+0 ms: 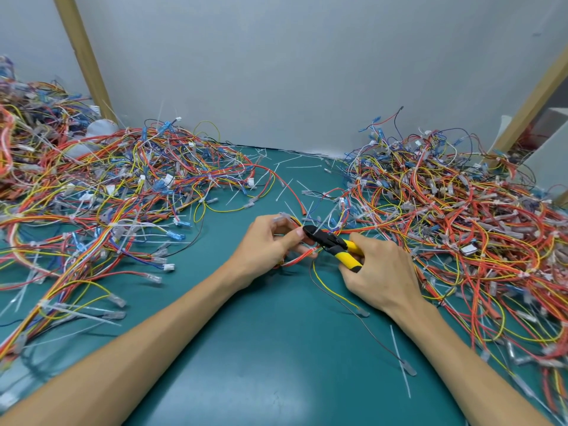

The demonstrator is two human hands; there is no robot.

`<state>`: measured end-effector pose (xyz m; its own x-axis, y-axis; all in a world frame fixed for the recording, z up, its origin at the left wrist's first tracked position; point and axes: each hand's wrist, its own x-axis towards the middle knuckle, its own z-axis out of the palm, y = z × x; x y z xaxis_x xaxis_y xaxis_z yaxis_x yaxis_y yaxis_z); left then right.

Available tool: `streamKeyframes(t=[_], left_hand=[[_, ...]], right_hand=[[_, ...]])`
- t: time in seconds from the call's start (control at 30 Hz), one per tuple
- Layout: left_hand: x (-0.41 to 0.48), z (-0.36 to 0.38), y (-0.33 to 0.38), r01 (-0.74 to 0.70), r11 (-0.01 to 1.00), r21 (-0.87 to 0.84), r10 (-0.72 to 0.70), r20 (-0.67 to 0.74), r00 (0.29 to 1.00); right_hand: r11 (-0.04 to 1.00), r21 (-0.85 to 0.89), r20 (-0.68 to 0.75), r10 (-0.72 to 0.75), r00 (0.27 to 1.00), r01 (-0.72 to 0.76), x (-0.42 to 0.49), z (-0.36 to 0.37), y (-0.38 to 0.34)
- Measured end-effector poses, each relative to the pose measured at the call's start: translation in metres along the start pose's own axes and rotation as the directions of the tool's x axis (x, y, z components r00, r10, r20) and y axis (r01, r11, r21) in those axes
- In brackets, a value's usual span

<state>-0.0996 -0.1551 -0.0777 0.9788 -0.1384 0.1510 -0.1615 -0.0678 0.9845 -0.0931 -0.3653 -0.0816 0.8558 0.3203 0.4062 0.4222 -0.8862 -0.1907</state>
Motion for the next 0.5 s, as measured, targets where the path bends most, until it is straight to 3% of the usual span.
streamKeyframes(t=[0.5], left_hand=[[0.0022,0.0002,-0.0029,-0.006,1.000,0.021,0.006,0.013,1.000]], right_hand=[[1.000,0.017,0.027,-0.011,1.000,0.011,0.0020,0.0002,0.0039]])
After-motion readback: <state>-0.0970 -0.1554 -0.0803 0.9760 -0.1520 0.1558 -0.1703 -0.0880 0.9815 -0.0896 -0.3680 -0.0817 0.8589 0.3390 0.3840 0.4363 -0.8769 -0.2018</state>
